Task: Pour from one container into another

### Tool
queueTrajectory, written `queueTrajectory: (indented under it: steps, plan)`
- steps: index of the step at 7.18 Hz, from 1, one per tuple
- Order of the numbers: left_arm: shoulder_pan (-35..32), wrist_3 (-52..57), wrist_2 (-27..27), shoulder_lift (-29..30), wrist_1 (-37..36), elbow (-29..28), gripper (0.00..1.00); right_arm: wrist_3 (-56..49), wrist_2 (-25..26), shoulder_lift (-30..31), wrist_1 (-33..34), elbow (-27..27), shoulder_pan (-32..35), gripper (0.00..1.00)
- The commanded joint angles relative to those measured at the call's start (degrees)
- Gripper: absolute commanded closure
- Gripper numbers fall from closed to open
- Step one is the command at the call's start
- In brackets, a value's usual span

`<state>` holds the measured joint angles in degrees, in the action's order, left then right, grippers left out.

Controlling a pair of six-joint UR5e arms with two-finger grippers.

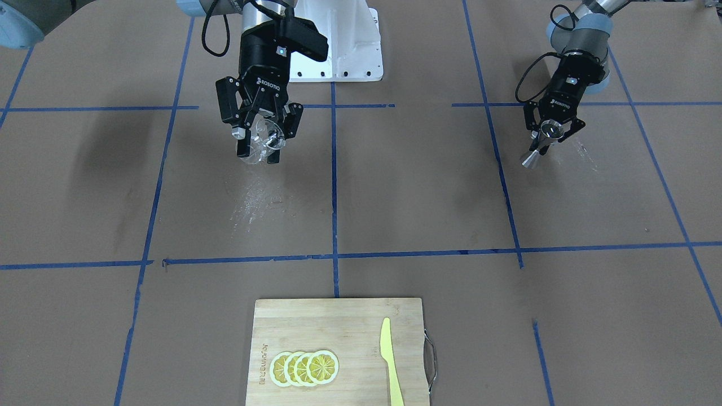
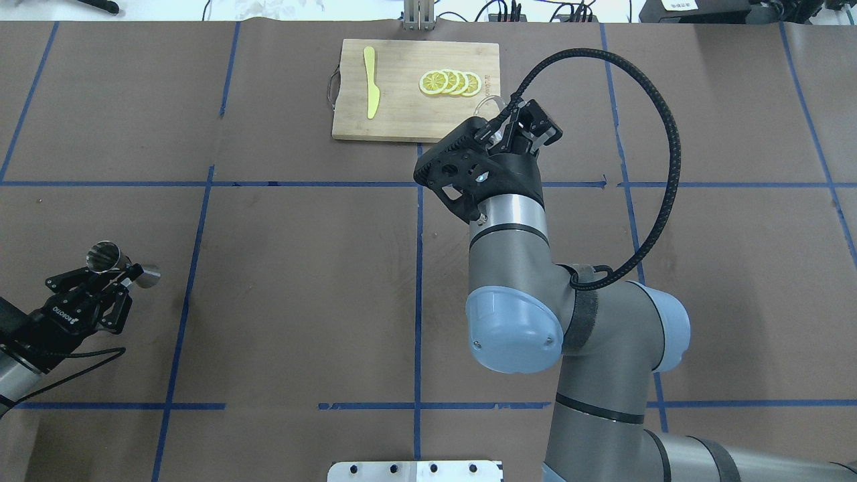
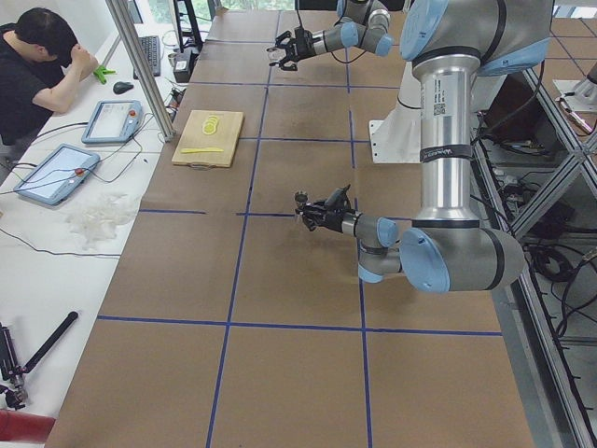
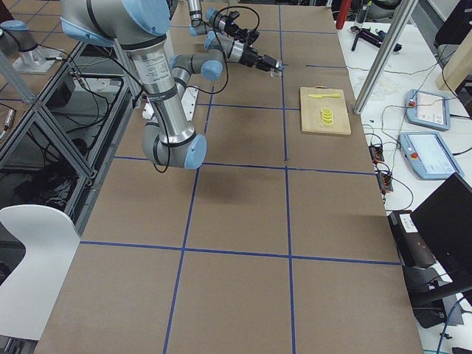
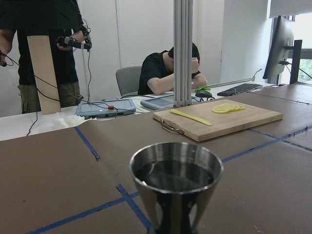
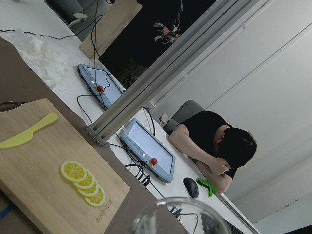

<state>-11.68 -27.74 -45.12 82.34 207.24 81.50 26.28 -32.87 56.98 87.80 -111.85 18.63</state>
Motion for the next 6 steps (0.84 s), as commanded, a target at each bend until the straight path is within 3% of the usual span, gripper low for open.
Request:
queueTrajectory:
  steps: [1, 6]
  plan:
    - [-0.19, 0.05, -1.27, 0.37, -0.17, -0.73, 1.00, 0.00, 0.00, 0.15, 0.00, -0.03, 0.00, 1.00]
    - [-0.54, -0.73, -4.08, 0.98, -0.17, -0.90, 1.00, 0.00, 0.00, 0.15, 0.00, -0.03, 0.00, 1.00]
